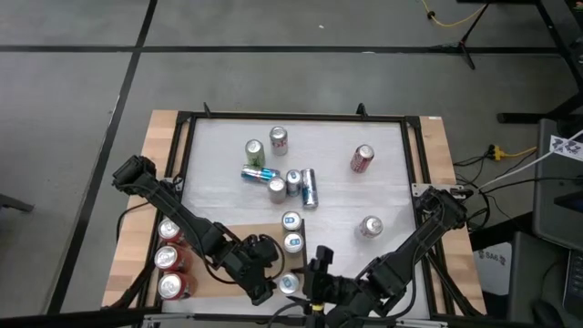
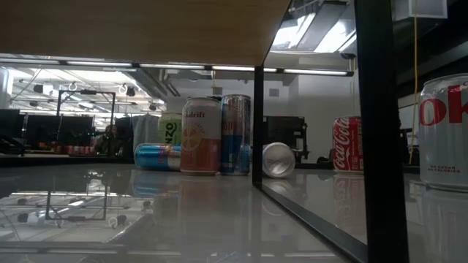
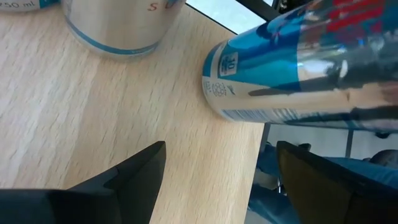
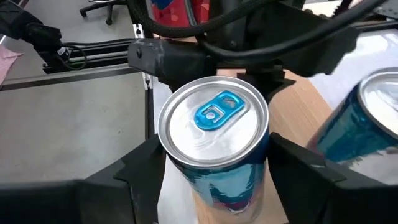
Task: Place canned beverage on shelf
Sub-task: Put the blue soda can on the shelf aligned with the blue soda cans
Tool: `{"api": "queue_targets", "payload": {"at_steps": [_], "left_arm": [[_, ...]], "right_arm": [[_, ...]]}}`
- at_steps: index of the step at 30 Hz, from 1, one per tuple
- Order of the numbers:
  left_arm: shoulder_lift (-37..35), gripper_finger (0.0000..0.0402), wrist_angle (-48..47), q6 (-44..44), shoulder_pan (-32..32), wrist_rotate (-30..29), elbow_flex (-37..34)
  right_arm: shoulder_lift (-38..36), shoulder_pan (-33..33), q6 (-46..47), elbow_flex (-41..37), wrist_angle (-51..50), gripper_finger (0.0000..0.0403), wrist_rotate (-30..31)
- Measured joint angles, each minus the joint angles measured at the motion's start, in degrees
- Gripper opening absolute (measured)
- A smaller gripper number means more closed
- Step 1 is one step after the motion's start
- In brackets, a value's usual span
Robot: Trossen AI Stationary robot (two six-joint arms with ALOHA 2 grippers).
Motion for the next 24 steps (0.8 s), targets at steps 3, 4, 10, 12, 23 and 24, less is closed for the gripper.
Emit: {"api": "queue_targets", "payload": {"at_steps": [3, 4, 10, 12, 23, 24], "left_arm": [[-0.4, 0.0295, -0.2, -0.2, 0.0, 0.0, -0.1], [-0.6, 0.0295, -0.2, -0.2, -0.1, 0.0, -0.1], [-0.9, 0.0295, -0.3, 0.0, -0.3, -0.2, 1.6], [-1.0, 0.0295, -0.2, 1.0, -0.5, -0.3, 2.6], [-1.0, 0.0295, -5.2, 2.8, -3.2, -1.9, 6.4], [-1.0, 0.0295, -5.1, 2.8, -3.5, -2.2, 6.5]], "right_arm": [[0.0, 0.0, 1.9, 0.0, -1.1, 0.0250, 0.3], [0.0, 0.0, 2.5, 0.0, -1.3, 0.0250, 0.3], [-0.1, 0.0, 3.1, 0.0, -1.5, 0.0250, 0.3], [-0.1, 0.0, 3.2, 0.0, -1.5, 0.0250, 0.2], [-0.1, 0.0, 3.3, 0.0, -1.4, 0.0250, -0.6], [-0.1, 0.0, 3.3, 0.0, -1.4, 0.0250, -0.6]]}}
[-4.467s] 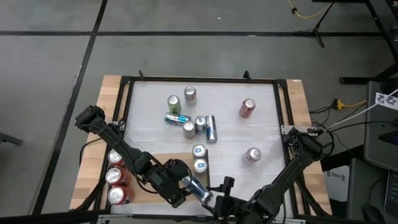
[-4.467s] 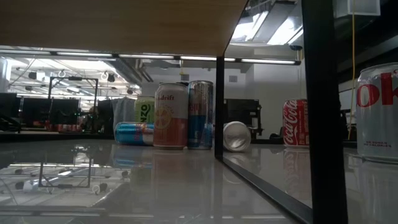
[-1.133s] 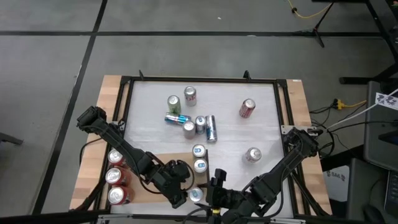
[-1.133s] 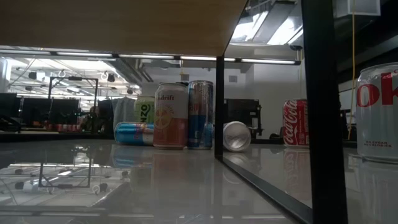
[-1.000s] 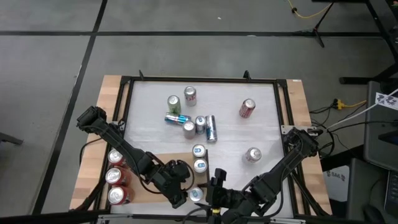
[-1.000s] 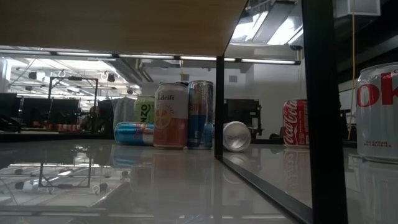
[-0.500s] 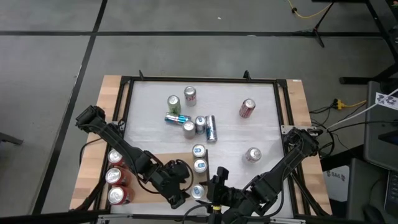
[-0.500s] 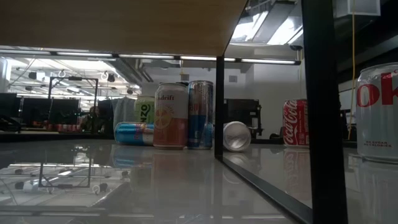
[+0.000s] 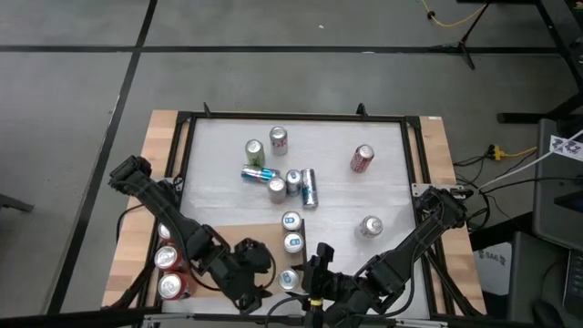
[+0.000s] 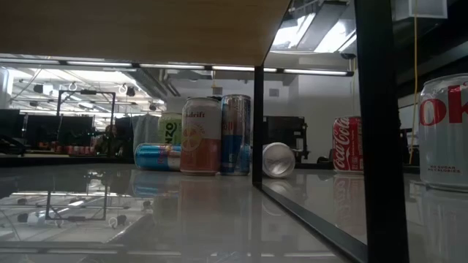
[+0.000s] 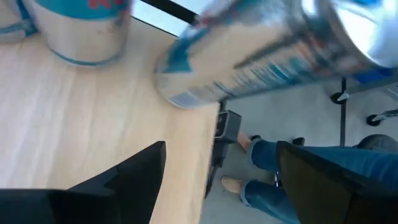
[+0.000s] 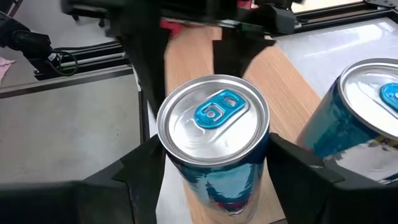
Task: Place canned beverage on shelf
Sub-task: Put the blue soda can on the shelf aligned with the blue soda cans
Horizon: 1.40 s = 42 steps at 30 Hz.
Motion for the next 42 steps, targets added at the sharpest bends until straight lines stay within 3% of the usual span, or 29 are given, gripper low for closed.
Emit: {"api": "queue_targets", "payload": {"at_steps": [10, 31, 42], "left_arm": [[0.0, 0.0295, 0.2, -1.6, -2.1, -6.6, 0.0], [0.0, 0.0295, 1.9, -1.6, -2.0, -10.0, 0.0], [0.0, 0.0295, 2.0, 0.2, -0.7, -10.5, 0.0]], "right_arm": [[0.0, -0.1, 0.0, 0.0, 0.0, 0.0250, -0.7], [-0.1, -2.2, 0.9, 0.0, -0.1, 0.0253, -6.5], [0.2, -2.6, 0.9, -0.2, -0.7, 0.0347, -8.0]]}}
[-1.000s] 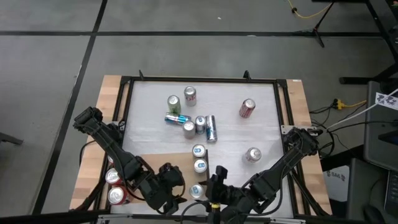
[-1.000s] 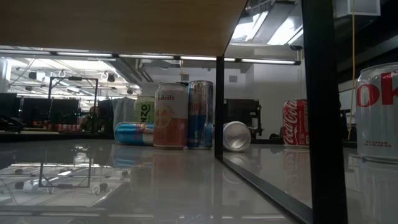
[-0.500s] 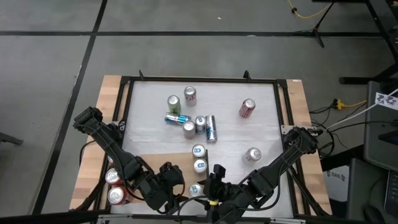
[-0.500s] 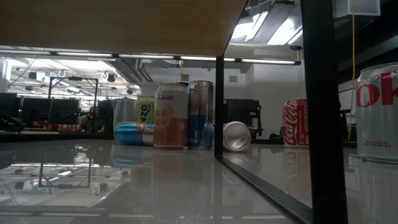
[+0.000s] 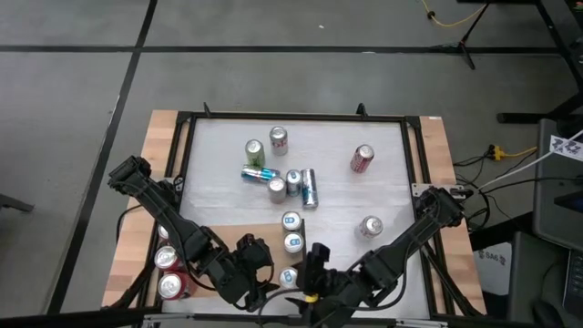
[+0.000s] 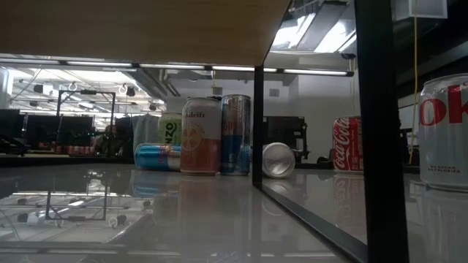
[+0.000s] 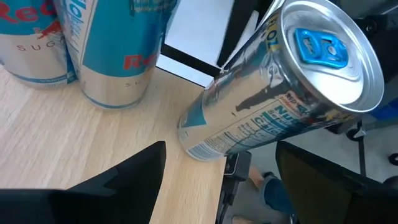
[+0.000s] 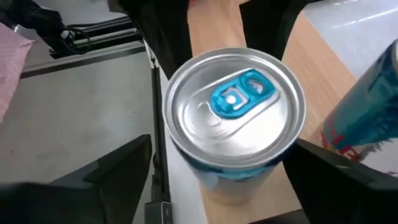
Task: Place canned beverage on shelf
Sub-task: Put the blue soda can on the shelf aligned with the blue soda cans
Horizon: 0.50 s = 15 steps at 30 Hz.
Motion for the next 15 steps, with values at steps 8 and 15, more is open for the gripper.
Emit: {"api": "queue_targets", "payload": {"at_steps": [8, 15], "left_arm": [[0.0, 0.0294, 0.0, 0.1, 0.0, -3.0, 0.0], [0.0, 0.0294, 0.0, 0.1, 0.5, -4.2, 0.0]], "right_arm": [[0.0, 0.0, 0.0, 0.0, -0.1, 0.0367, -0.6], [-0.1, -0.1, 3.0, 0.1, -1.4, 0.0367, -3.1]]}}
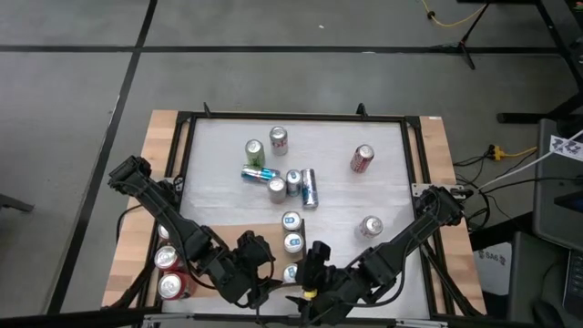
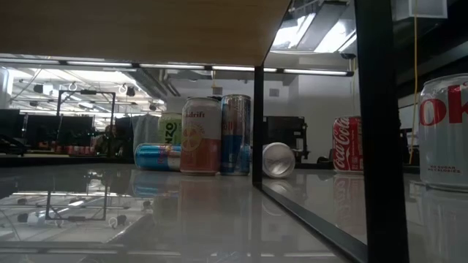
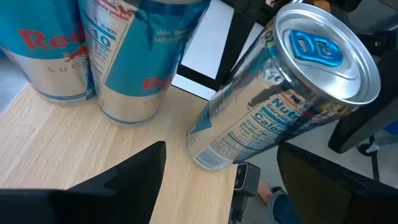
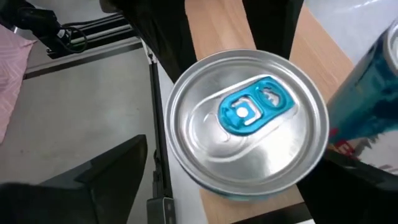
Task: Place canned beverage on shelf
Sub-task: Put the blue soda can on the shelf aligned with the blue soda cans
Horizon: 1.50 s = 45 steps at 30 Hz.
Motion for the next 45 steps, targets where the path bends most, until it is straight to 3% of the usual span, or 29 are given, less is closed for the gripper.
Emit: {"api": "queue_targets", "payload": {"at_steps": [19, 29, 45], "left_arm": [[0.0, 0.0294, -2.4, 1.9, 0.6, -1.2, 0.0], [0.0, 0.0294, -3.2, 2.9, -1.3, 5.5, 0.0], [3.6, 0.0295, 6.8, -0.5, -2.3, 2.1, 0.0]], "right_arm": [[-1.3, 0.2, 0.5, 0.0, -2.8, 0.0367, -2.3], [-3.4, 0.2, 0.5, 0.0, -6.9, 0.0367, -2.6], [-3.3, 0.2, 0.3, 0.0, -6.4, 0.0367, -4.0]]}}
